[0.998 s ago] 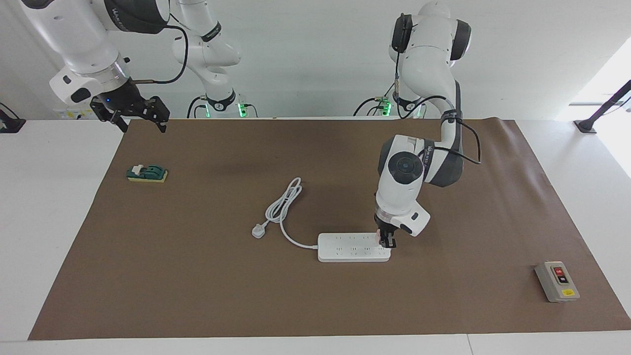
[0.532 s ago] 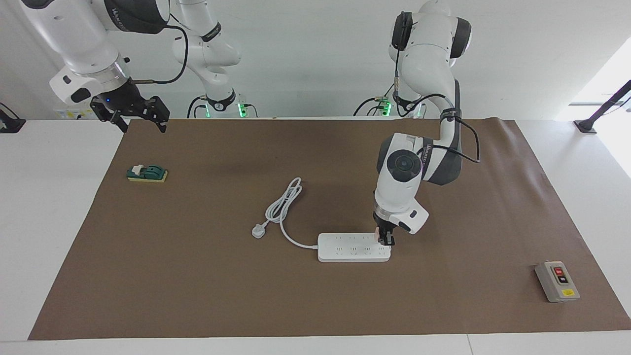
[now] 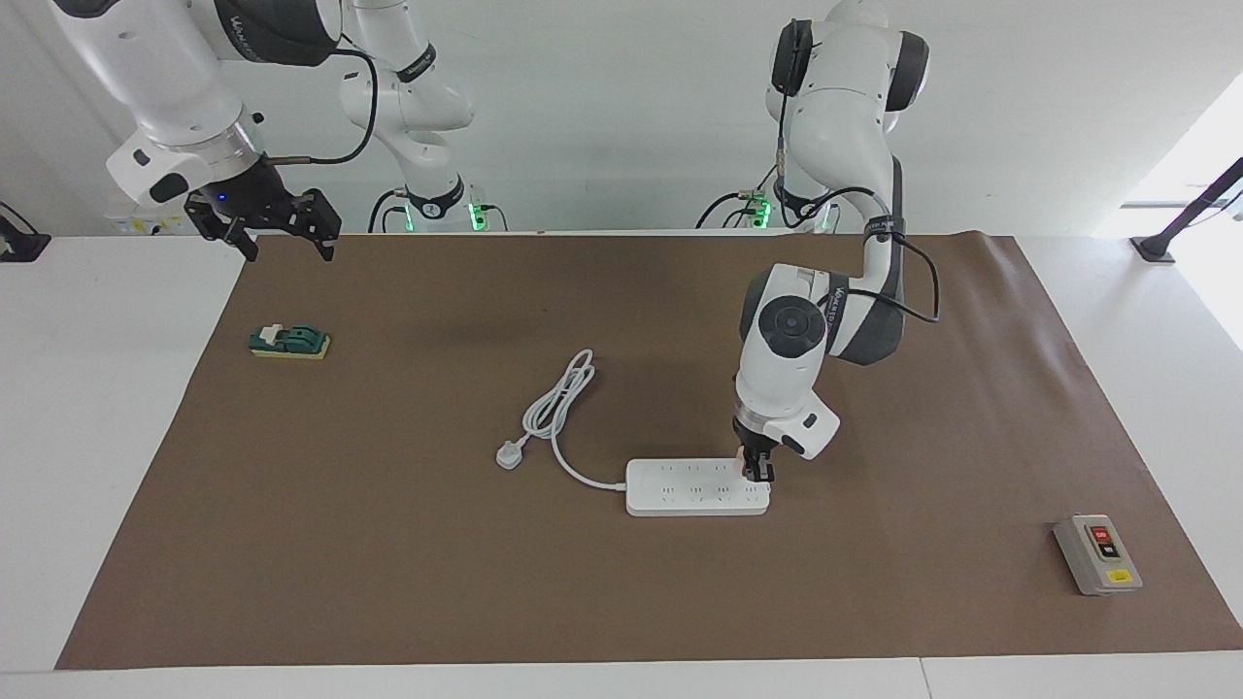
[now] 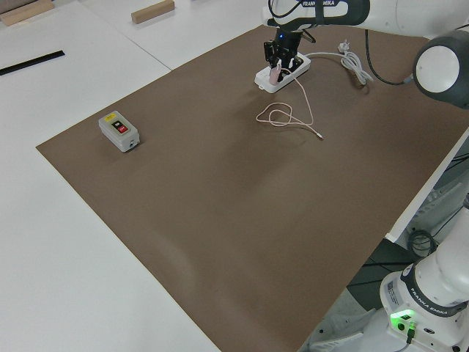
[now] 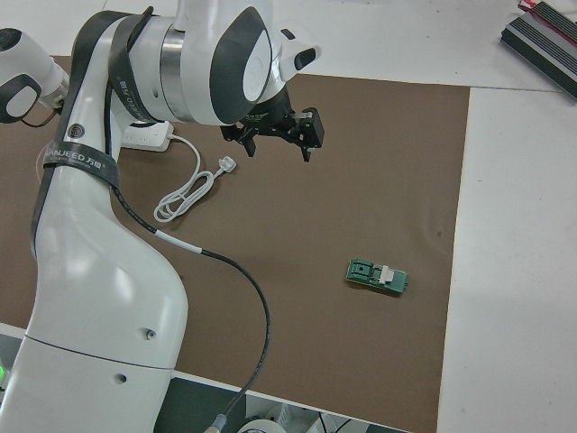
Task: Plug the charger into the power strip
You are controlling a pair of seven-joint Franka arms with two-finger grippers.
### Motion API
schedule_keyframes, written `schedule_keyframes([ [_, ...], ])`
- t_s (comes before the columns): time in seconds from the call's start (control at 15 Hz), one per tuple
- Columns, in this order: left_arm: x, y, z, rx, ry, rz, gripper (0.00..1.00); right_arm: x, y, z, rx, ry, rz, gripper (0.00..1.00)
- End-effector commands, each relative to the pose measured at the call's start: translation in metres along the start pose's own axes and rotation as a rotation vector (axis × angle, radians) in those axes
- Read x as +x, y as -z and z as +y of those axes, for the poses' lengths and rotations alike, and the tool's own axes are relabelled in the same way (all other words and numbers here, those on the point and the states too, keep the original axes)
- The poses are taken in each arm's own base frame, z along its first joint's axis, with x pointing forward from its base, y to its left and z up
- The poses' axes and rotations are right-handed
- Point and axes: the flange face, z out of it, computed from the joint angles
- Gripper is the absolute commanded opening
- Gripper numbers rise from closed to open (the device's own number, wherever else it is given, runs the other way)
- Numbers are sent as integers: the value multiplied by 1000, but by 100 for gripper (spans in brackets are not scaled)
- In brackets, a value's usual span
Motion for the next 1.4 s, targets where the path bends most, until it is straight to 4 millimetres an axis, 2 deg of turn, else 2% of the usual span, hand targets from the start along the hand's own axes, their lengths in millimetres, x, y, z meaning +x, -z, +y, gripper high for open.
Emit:
schedule_keyframes([
  [0.0,2,-13,-6,-10,-17,4,0,-7,1,1,-6,24,-6,100],
  [0.6,0,-36,-8,-18,-22,3,0,-7,1,2,-4,21,-4,100],
  [0.73,-1,-34,-8,-17,-24,5,0,-7,1,2,-4,19,-4,100],
  [0.86,-1,-16,-9,-23,-36,1,0,-7,1,3,-4,19,-4,100],
  [1.0,4,9,-11,-18,-50,1,100,-7,1,3,-4,19,-4,100],
  [1.33,17,92,-16,-34,-31,-17,100,-7,1,1,-6,22,-4,100],
])
